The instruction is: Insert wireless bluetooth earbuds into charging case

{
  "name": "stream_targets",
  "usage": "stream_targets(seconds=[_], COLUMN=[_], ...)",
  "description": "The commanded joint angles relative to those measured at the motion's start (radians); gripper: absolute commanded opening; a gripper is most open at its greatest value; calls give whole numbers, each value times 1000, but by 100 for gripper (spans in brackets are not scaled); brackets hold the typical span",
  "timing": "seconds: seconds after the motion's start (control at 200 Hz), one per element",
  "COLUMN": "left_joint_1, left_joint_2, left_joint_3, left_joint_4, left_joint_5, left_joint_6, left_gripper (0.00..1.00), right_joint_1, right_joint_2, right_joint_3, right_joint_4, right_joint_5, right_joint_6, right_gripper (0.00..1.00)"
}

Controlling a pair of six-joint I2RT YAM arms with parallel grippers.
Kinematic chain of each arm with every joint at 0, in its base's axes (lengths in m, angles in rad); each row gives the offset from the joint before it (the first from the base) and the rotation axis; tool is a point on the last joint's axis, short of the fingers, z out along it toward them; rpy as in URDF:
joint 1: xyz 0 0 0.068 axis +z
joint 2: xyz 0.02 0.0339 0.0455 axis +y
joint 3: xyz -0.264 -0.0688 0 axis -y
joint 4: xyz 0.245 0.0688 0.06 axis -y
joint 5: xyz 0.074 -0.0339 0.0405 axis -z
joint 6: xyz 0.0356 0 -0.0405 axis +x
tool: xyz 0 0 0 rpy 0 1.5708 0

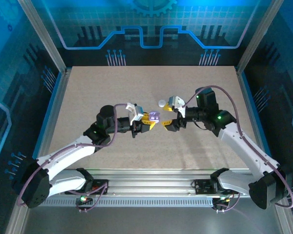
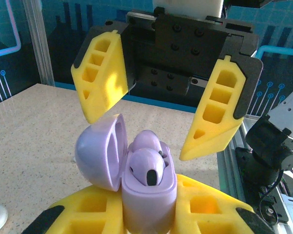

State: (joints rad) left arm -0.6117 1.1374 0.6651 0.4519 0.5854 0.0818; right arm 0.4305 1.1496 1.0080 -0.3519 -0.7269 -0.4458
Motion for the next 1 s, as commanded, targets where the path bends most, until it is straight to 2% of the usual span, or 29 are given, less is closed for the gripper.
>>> stream_targets(seconds=[0.0, 0.44, 0.91, 0.995], left_joint_1=[-4, -5, -5, -6], left_joint_2=[-24, -29, -22, -19], left_joint_3=[16, 11, 5, 5], left_joint_4=[10, 11, 7, 7], left_joint_5=[33, 16, -28, -29], left_joint_6=[22, 27, 26, 25], left_gripper=[13, 13, 13, 13], right_joint_1=[26, 54, 57, 57], right_joint_2=[29, 97, 16, -4], right_joint_3=[47, 99, 62, 53], right_joint_4=[-44, -83, -68, -59], right_joint_5=[-43, -102, -121, -122], right_joint_6=[-40, -86, -132, -127], right_gripper=[70, 67, 62, 58])
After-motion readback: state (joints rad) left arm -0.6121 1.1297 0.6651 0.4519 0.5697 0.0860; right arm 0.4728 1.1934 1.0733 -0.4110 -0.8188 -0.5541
